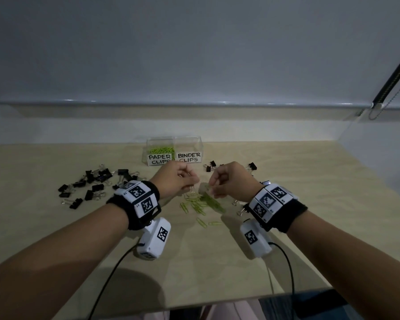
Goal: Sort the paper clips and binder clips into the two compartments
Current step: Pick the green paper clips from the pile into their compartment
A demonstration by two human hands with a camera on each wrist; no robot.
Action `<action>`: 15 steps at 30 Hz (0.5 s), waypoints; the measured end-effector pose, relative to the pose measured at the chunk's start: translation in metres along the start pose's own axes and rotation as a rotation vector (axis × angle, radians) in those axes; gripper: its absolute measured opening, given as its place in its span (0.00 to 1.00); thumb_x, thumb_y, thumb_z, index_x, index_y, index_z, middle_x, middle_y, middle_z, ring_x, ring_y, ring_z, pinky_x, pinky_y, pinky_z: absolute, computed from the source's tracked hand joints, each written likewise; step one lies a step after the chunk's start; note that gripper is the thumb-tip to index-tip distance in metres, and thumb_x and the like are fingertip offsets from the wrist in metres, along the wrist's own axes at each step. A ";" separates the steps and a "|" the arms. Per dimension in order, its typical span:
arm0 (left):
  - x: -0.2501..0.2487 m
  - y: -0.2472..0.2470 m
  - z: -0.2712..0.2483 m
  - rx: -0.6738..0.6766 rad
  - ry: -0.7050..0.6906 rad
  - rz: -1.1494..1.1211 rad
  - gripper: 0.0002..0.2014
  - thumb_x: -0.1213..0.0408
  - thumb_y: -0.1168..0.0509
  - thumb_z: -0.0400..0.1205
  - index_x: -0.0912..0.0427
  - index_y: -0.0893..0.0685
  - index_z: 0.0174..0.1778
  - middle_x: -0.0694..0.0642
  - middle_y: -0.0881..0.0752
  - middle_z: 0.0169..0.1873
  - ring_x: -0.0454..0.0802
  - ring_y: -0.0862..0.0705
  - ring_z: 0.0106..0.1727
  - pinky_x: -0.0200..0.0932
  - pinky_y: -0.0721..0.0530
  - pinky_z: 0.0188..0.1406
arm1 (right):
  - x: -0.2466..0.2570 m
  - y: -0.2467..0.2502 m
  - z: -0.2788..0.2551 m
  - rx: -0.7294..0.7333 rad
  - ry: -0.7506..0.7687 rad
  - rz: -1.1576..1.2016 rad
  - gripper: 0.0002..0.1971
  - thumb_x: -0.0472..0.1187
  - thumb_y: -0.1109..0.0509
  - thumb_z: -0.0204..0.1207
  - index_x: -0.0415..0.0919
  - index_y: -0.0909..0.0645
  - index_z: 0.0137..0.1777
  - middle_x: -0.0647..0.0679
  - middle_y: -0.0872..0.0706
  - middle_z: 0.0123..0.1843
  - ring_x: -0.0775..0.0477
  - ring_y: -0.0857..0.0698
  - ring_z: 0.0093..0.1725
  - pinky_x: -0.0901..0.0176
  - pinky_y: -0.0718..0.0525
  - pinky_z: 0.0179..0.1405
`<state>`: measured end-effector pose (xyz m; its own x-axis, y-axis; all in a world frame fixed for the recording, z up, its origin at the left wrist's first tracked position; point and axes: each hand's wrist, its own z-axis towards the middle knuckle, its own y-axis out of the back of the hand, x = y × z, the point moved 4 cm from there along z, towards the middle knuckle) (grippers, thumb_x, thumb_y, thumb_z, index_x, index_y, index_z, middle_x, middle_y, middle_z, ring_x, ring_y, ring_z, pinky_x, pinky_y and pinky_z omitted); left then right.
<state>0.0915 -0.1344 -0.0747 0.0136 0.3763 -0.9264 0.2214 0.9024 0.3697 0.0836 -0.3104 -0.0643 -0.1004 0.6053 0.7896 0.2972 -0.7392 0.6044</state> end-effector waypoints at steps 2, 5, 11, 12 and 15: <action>0.004 0.008 0.004 -0.018 -0.030 0.159 0.03 0.69 0.26 0.76 0.63 0.13 0.40 0.57 0.13 0.34 0.46 0.15 0.33 0.33 0.16 0.30 | -0.003 0.001 -0.007 0.054 -0.004 -0.129 0.07 0.31 0.20 0.65 0.32 0.14 0.41 0.45 0.13 0.30 0.52 0.16 0.29 0.56 0.13 0.38; 0.012 0.023 0.011 -0.065 -0.059 0.515 0.02 0.67 0.27 0.75 0.58 0.13 0.38 0.49 0.14 0.33 0.43 0.16 0.35 0.35 0.19 0.36 | -0.008 0.002 -0.014 0.133 0.025 -0.308 0.07 0.33 0.19 0.65 0.35 0.12 0.42 0.43 0.09 0.38 0.52 0.14 0.36 0.59 0.13 0.44; -0.009 0.008 0.025 -0.057 -0.111 0.798 0.01 0.63 0.31 0.77 0.54 0.15 0.42 0.49 0.17 0.45 0.48 0.18 0.47 0.42 0.21 0.46 | -0.027 0.046 -0.003 -0.046 -0.020 -0.586 0.12 0.27 0.33 0.70 0.42 0.11 0.44 0.46 0.11 0.43 0.47 0.13 0.44 0.56 0.13 0.45; -0.017 -0.006 0.025 -0.010 -0.143 0.756 0.00 0.62 0.31 0.78 0.53 0.15 0.42 0.48 0.17 0.47 0.45 0.18 0.46 0.38 0.22 0.44 | -0.030 0.049 -0.001 -0.057 -0.041 -0.609 0.13 0.27 0.34 0.69 0.43 0.11 0.44 0.46 0.11 0.43 0.46 0.13 0.45 0.54 0.13 0.46; -0.037 -0.053 0.028 0.179 -0.185 0.667 0.03 0.63 0.32 0.80 0.53 0.15 0.47 0.49 0.15 0.48 0.43 0.16 0.45 0.35 0.18 0.43 | -0.030 0.047 0.002 -0.040 -0.077 -0.613 0.11 0.30 0.31 0.68 0.44 0.12 0.43 0.48 0.13 0.40 0.46 0.14 0.43 0.57 0.16 0.42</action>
<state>0.1064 -0.2019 -0.0619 0.3634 0.7796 -0.5100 0.2648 0.4384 0.8589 0.1027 -0.3631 -0.0599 -0.1726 0.9419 0.2880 0.1705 -0.2594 0.9506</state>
